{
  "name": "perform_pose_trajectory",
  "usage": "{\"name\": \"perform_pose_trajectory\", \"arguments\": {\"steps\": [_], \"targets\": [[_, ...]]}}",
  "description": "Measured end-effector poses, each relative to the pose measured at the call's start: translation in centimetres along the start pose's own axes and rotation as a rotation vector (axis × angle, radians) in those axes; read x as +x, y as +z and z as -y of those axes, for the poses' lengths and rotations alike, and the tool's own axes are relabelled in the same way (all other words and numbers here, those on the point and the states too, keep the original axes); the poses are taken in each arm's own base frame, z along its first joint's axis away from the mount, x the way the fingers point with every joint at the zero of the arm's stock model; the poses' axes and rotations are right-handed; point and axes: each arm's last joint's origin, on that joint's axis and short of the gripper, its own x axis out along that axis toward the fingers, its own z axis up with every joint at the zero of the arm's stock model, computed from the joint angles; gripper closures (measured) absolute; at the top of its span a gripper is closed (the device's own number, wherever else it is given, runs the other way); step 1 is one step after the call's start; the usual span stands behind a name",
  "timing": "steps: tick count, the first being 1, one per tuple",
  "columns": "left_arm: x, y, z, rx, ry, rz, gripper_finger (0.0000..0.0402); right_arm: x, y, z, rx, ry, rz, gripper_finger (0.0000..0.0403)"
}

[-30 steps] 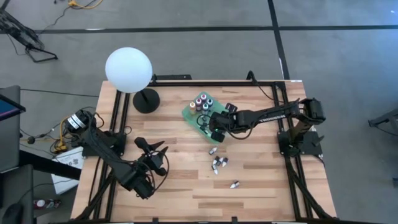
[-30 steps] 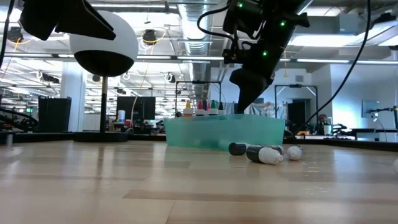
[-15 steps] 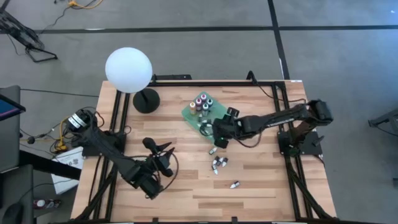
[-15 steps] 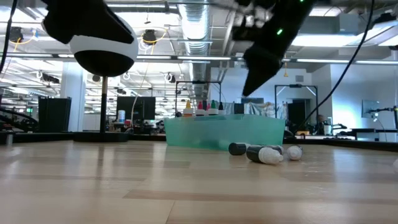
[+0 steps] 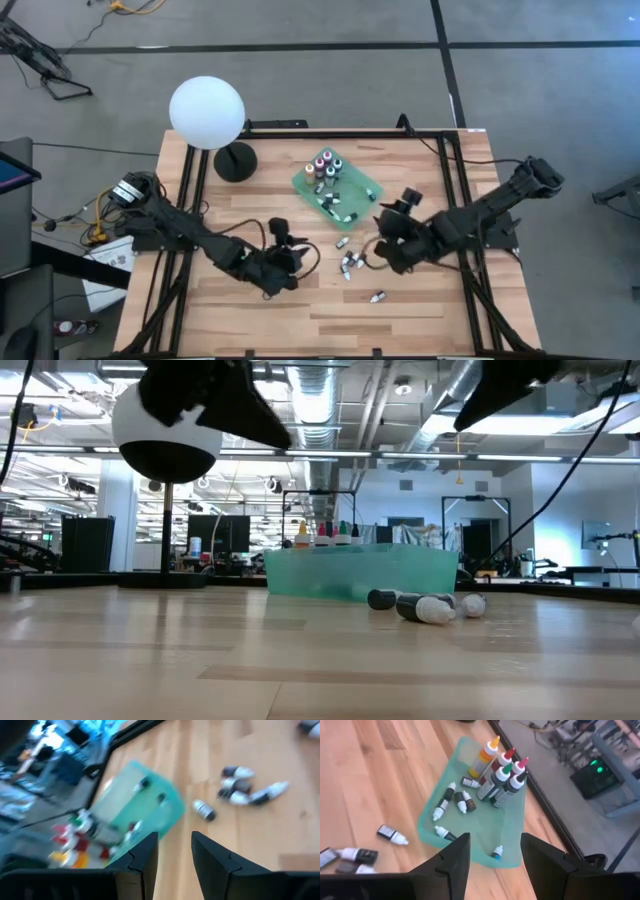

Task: Pick & Place food coloring
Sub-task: Put the small black food coloring bottle into the green bin

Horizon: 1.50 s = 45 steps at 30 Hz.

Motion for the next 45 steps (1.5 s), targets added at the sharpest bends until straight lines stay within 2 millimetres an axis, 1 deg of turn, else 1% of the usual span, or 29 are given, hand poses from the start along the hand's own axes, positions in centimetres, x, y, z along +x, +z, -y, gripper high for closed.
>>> {"name": "perform_pose_trajectory", "arguments": {"steps": [3, 7, 14, 20, 22, 25, 28, 31, 35, 37, 40, 45], "targets": [[1.0, 0.3, -0.3, -0.014, -0.079, 0.052, 0.0291, -1.5, -0.9, -0.7, -0.006, -0.007, 0.033, 0.0237], [2.2, -0.1, -0.7, -0.041, -0.18, 0.115, 0.0291, -3.2, -2.3, -1.4, 0.002, -0.015, 0.071, 0.0239], [4.1, -2.3, -1.5, -0.124, -0.237, 0.191, 0.0291, -6.1, -4.3, -2.0, 0.031, -0.019, 0.193, 0.0241], [4.9, -4.3, -2.1, -0.199, -0.259, 0.251, 0.0291, -7.8, -5.3, -2.2, 0.065, 0.006, 0.287, 0.0241], [5.1, -4.7, -2.1, -0.216, -0.266, 0.269, 0.0291, -8.1, -5.5, -2.3, 0.071, 0.015, 0.307, 0.0243], [5.8, -5.3, -1.5, -0.224, -0.281, 0.284, 0.0291, -8.5, -5.7, -2.5, 0.069, 0.025, 0.326, 0.0245], [7.1, -5.5, -0.2, -0.215, -0.302, 0.283, 0.0291, -8.6, -5.8, -2.5, 0.074, 0.028, 0.337, 0.0247], [8.2, -5.8, 0.7, -0.205, -0.275, 0.272, 0.0291, -8.7, -5.8, -2.6, 0.077, 0.034, 0.339, 0.0248], [9.4, -6.1, 0.7, -0.275, -0.232, 0.285, 0.0291, -8.8, -5.9, -2.6, 0.078, 0.045, 0.338, 0.0249], [10.1, -6.6, 0.8, -0.305, -0.233, 0.268, 0.0291, -8.9, -6.0, -2.7, 0.082, 0.05, 0.34, 0.0248], [11.3, -6.9, 1.5, -0.334, -0.26, 0.252, 0.0291, -9.0, -6.0, -2.7, 0.08, 0.052, 0.343, 0.025], [12.9, -6.8, 2.7, -0.326, -0.275, 0.238, 0.0291, -9.0, -6.0, -2.7, 0.08, 0.052, 0.343, 0.0255]]}}
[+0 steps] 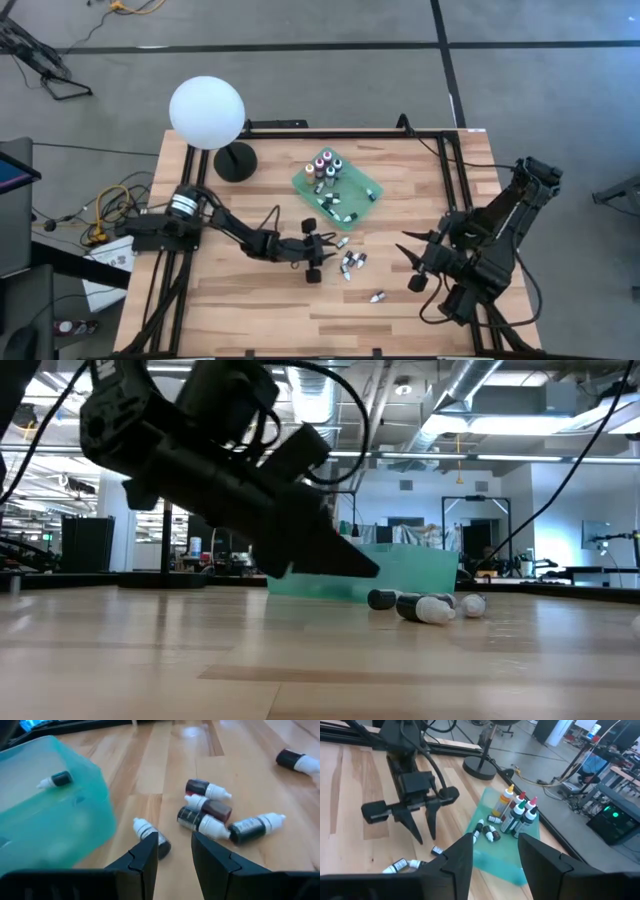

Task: Pick & Place food coloring
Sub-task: Put the small black food coloring bottle into the green bin

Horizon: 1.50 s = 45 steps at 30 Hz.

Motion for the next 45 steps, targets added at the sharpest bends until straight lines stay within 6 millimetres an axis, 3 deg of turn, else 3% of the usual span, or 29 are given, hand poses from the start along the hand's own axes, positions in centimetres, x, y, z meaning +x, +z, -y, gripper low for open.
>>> {"name": "perform_pose_trajectory", "arguments": {"steps": [6, 15, 28, 45], "targets": [[1.5, -0.5, 0.3, 0.004, 0.009, -0.016, 0.0291, -0.3, -0.1, -0.1, -0.001, 0.013, 0.001, 0.026], [1.5, -0.5, 0.1, 0.007, 0.102, -0.038, 0.0286, -0.9, -0.3, -0.3, -0.001, 0.044, 0.011, 0.0266], [1.8, -0.7, -0.5, -0.058, 0.079, -0.053, 0.0199, -1.0, -0.2, -0.4, 0.005, 0.048, 0.013, 0.027], [3.0, -1.2, -0.1, -0.067, 0.057, -0.064, 0.0196, -0.9, -0.3, -0.5, 0.015, 0.057, 0.001, 0.027]]}}
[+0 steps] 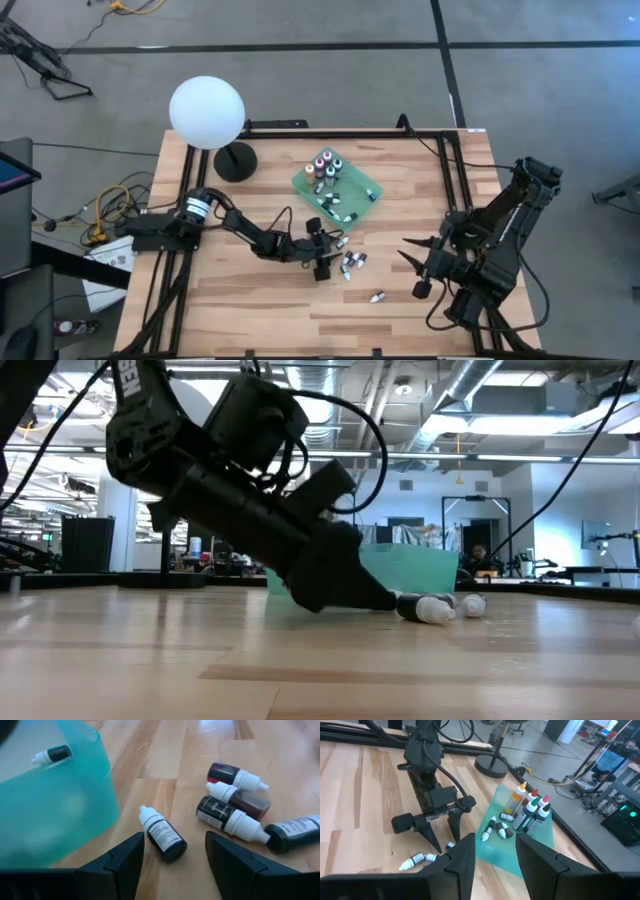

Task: Pick & Place food coloring
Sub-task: Put the small black food coloring bottle into the green bin

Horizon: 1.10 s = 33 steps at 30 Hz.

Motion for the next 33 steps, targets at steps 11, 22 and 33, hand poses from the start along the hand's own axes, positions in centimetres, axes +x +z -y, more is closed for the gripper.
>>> {"name": "perform_pose_trajectory", "arguments": {"steps": [11, 22, 33], "targets": [[0.41, -0.44, -0.12, -0.014, 0.023, 0.001, 0.0221, 0.01, -0.02, -0.05, 0.0, 0.003, -0.005, 0.0271], [0.42, -0.5, -0.08, -0.008, 0.018, -0.001, 0.0274, 0.01, -0.03, -0.06, 0.001, 0.004, -0.007, 0.0271], [0.42, -0.52, -0.11, -0.008, 0.028, -0.001, 0.0285, 0.01, -0.02, -0.08, 0.004, 0.006, -0.008, 0.0271]]}}
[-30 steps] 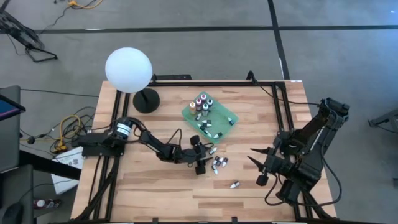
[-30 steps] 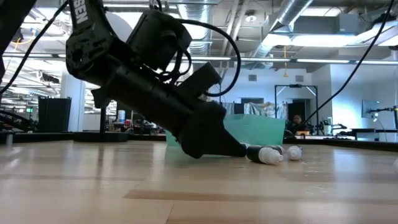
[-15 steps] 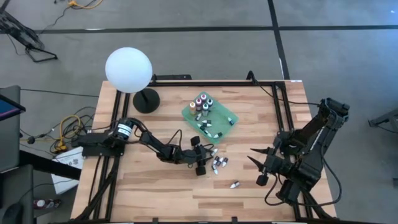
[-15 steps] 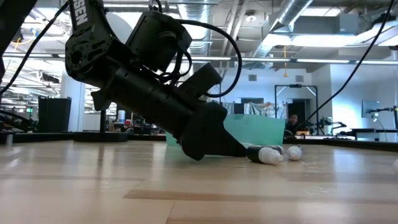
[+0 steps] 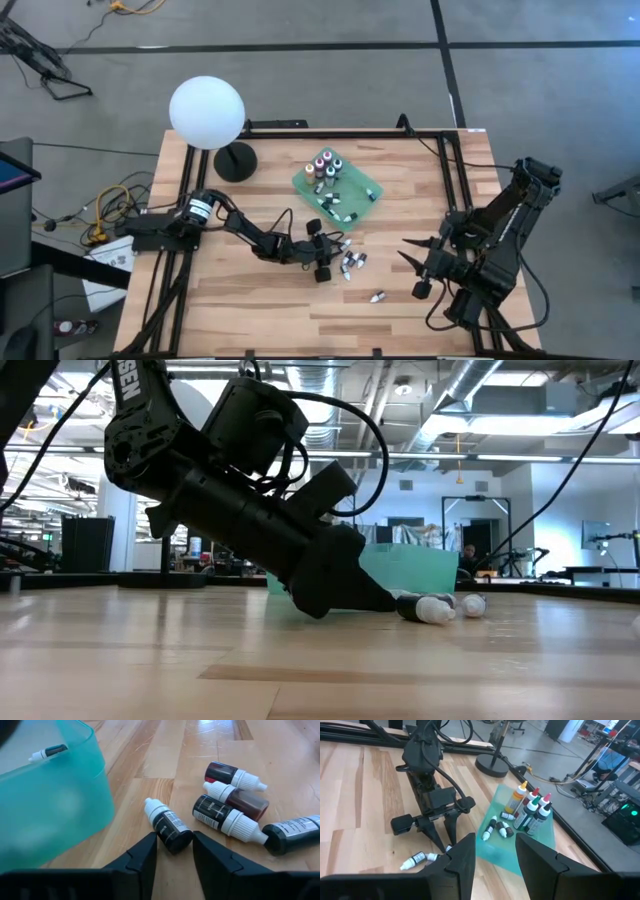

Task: Pick & Place food coloring
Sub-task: Put the small black food coloring bottle into the green bin

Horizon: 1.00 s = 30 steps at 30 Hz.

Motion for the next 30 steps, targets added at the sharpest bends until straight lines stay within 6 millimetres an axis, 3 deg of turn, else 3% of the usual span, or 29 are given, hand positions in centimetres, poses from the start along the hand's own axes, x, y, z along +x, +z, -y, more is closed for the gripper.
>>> {"name": "perform_pose_trajectory", "arguments": {"steps": [16, 30], "targets": [[-0.1, -0.1, 0.3, 0.033, -0.003, -0.003, 0.0296, 0.0, 0.0, 0.0, 0.003, 0.002, -0.002, 0.0271], [0.4, 0.0, -0.8, -0.051, -0.034, -0.006, 0.0225, 0.1, -0.3, -0.1, 0.003, 0.002, -0.001, 0.0272]]}}
